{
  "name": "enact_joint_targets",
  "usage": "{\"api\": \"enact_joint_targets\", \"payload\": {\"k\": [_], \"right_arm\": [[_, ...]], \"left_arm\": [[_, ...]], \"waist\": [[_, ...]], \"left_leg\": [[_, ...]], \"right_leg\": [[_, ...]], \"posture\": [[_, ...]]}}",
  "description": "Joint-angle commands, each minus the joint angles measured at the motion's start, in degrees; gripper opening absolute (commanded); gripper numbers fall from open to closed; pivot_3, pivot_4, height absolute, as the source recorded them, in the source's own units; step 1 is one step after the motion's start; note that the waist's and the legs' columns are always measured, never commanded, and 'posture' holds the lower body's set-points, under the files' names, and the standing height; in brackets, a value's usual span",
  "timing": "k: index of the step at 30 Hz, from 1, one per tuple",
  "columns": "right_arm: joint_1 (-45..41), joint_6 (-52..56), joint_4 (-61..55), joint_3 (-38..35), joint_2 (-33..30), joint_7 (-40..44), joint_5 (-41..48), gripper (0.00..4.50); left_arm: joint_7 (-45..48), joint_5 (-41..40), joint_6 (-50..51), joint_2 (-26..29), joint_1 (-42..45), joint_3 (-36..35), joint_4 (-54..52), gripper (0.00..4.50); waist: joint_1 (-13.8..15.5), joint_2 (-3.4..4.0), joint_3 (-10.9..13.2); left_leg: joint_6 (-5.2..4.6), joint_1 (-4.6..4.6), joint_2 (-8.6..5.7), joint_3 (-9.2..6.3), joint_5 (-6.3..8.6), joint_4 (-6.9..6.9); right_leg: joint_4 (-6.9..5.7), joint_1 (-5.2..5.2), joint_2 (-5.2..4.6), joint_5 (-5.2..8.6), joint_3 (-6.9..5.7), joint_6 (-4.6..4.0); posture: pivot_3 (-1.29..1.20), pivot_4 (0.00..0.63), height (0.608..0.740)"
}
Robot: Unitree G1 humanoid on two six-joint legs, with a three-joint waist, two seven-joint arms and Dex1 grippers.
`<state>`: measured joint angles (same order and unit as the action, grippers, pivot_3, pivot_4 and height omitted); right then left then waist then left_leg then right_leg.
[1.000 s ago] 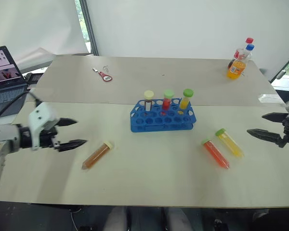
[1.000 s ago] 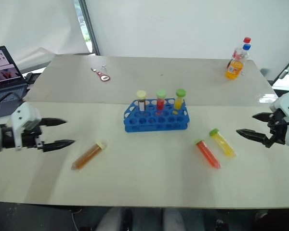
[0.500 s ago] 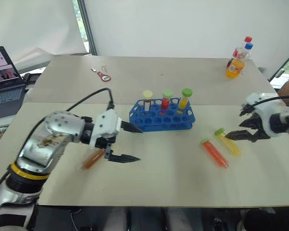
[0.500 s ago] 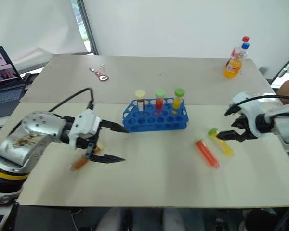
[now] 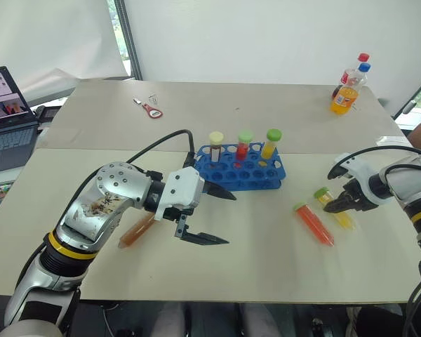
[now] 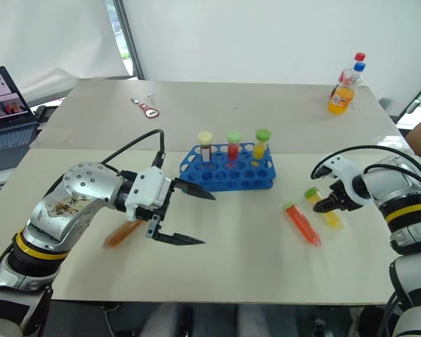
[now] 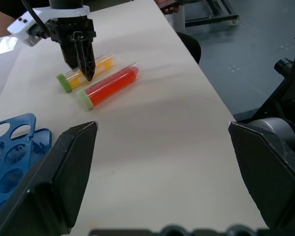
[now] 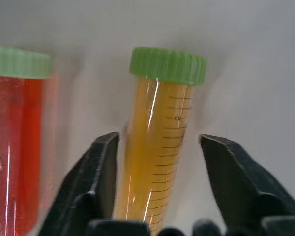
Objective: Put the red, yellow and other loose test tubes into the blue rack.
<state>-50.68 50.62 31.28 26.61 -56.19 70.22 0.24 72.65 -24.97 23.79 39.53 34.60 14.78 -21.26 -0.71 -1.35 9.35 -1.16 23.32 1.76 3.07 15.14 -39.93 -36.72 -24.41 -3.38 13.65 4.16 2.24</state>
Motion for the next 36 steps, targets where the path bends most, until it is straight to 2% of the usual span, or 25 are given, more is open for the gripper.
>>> {"api": "enact_joint_targets", "payload": {"k": [1, 3, 4, 10, 14, 16, 18, 20, 23, 27, 36], "right_arm": [[-1.36, -0.77, 1.01, -1.47, 0.40, 0.36, -1.34, 1.60], [-0.73, -0.75, 0.96, -2.09, 0.64, 0.08, -1.46, 1.04], [-0.29, -0.56, 0.57, -2.60, 0.57, -0.21, -1.43, 0.99], [1.81, 1.74, -8.34, -9.61, -2.84, -0.86, 1.39, 0.99], [7.93, 3.06, -24.34, -21.85, -3.86, -2.01, 8.81, 0.99], [11.73, 6.00, -33.12, -30.25, 0.80, -7.11, 12.67, 0.99], [15.46, 4.02, -41.60, -38.21, 8.27, -13.49, 16.07, 0.99], [19.38, -3.79, -46.88, -42.99, 17.91, -20.89, 17.47, 0.99], [23.09, -13.83, -48.26, -42.62, 27.52, -29.67, 14.84, 0.99], [23.37, -24.85, -43.00, -39.66, 34.31, -36.34, 11.90, 0.99], [22.63, -38.58, -31.03, -34.74, 37.58, -40.59, 8.53, 0.99]], "left_arm": [[-1.21, -0.52, -0.21, -1.26, 0.00, -0.39, -1.29, 4.50], [-1.36, -0.14, -0.39, -1.82, -0.28, -0.19, -0.86, 4.50], [-1.44, 0.15, -0.60, -2.02, -0.46, -0.14, -0.57, 4.50], [-1.20, 0.55, -2.02, -1.30, -2.17, -1.67, 0.77, 4.50], [-2.96, 0.16, -2.63, -0.79, -4.45, -4.75, 2.21, 4.50], [-4.28, -0.52, -2.90, -0.95, -5.69, -6.96, 2.89, 4.50], [-5.50, -0.98, -3.59, -1.27, -6.68, -9.00, 3.78, 4.50], [-6.52, -2.44, -4.28, -2.69, -7.41, -10.97, 4.44, 4.50], [-8.12, -3.53, -4.01, -4.62, -7.49, -12.19, 4.68, 4.50], [-8.99, -4.03, -1.98, -4.91, -6.72, -12.15, 4.45, 4.50], [-8.70, -4.60, 0.06, -3.19, -6.45, -12.13, 3.22, 4.50]], "waist": [[0.00, 0.00, 0.00], [-0.01, 0.00, 0.00], [-0.02, 0.00, 0.00], [0.00, 0.02, 0.00], [0.06, 0.03, 0.00], [-0.06, 0.01, -0.01], [-0.24, -0.02, -0.02], [-0.16, -0.04, -0.03], [0.16, -0.01, -0.02], [0.51, 0.00, -0.01], [-0.19, 0.01, -0.01]], "left_leg": [[0.00, -0.01, 0.00, 0.00, 0.00, 0.00], [0.00, -0.02, 0.00, -0.01, 0.00, -0.01], [0.00, -0.02, 0.00, -0.01, 0.00, -0.01], [0.00, -0.02, 0.00, -0.03, 0.00, -0.01], [0.00, -0.01, 0.02, -0.11, 0.00, 0.04], [0.00, -0.01, 0.04, -0.22, 0.00, 0.04], [0.00, -0.03, 0.09, -0.36, 0.00, 0.04], [0.01, -0.05, 0.07, -0.57, 0.00, 0.01], [0.03, -0.02, 0.00, -0.70, -0.02, -0.02], [0.04, 0.05, -0.10, -0.65, -0.02, -0.17], [0.06, -0.03, -0.06, -0.43, -0.03, 0.00]], "right_leg": [[0.00, 0.02, 0.00, 0.00, 0.00, 0.00], [-0.01, 0.02, 0.00, 0.00, 0.00, 0.00], [-0.01, 0.02, 0.00, 0.00, 0.00, 0.00], [-0.03, 0.02, -0.01, 0.00, 0.00, 0.00], [-0.04, -0.01, 0.00, 0.00, -0.04, 0.00], [-0.05, 0.00, 0.02, 0.00, -0.09, 0.00], [-0.06, 0.04, 0.05, 0.00, -0.08, 0.00], [-0.10, 0.07, 0.06, 0.00, -0.08, 0.00], [-0.16, 0.06, 0.02, 0.00, -0.08, 0.01], [-0.15, 0.09, -0.08, -0.06, -0.10, 0.11], [-0.13, 0.09, -0.01, -0.06, -0.12, 0.07]], "posture": [[0.00, 0.150, 0.740], [0.00, 0.150, 0.740], [0.00, 0.150, 0.740], [0.00, 0.150, 0.740], [0.00, 0.150, 0.740], [0.00, 0.150, 0.740], [0.00, 0.150, 0.740], [0.00, 0.150, 0.740], [0.00, 0.150, 0.740], [0.00, 0.150, 0.740], [0.00, 0.150, 0.740]]}}
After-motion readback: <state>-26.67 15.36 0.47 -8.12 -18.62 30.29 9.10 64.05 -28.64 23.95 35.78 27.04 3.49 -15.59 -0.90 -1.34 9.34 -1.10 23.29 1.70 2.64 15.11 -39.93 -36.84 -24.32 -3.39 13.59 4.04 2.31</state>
